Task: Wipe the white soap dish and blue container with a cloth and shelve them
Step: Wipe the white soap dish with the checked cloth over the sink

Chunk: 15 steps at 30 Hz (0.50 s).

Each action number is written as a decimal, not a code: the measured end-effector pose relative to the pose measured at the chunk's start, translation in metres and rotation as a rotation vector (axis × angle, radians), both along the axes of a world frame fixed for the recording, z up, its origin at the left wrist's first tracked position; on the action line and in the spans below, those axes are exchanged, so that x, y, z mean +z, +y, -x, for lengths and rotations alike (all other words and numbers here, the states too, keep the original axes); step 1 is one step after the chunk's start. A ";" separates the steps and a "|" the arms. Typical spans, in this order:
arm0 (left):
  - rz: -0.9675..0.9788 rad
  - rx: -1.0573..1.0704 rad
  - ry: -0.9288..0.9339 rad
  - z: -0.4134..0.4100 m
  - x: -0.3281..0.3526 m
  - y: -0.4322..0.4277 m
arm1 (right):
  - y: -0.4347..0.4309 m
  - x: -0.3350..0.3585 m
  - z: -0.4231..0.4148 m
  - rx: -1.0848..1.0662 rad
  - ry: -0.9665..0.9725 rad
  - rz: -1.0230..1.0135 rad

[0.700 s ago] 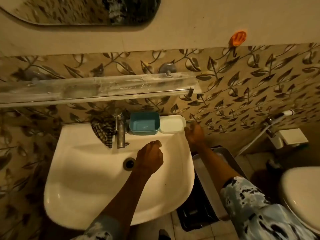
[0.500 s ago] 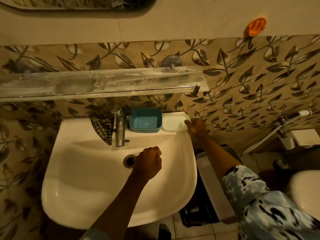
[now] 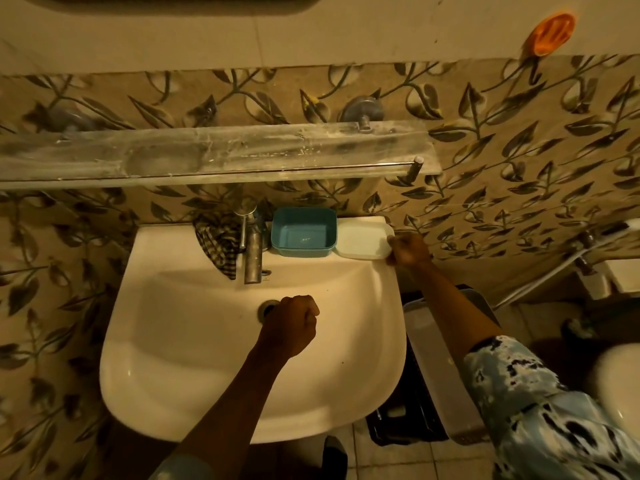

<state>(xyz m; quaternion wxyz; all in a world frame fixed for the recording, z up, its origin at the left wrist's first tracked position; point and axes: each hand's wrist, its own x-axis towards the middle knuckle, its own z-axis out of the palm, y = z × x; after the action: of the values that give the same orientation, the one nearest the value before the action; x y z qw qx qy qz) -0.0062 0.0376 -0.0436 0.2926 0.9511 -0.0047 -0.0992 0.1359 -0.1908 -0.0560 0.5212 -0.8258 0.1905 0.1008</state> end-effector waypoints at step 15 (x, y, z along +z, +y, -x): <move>0.052 -0.037 0.028 0.026 -0.008 0.014 | -0.008 0.004 0.044 -0.053 0.006 -0.435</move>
<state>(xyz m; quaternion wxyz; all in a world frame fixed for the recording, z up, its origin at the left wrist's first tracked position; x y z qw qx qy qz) -0.0324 0.0520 -0.0511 0.3153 0.9415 -0.0207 -0.1175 0.0920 -0.1992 -0.0525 0.6891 -0.6883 0.1875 0.1279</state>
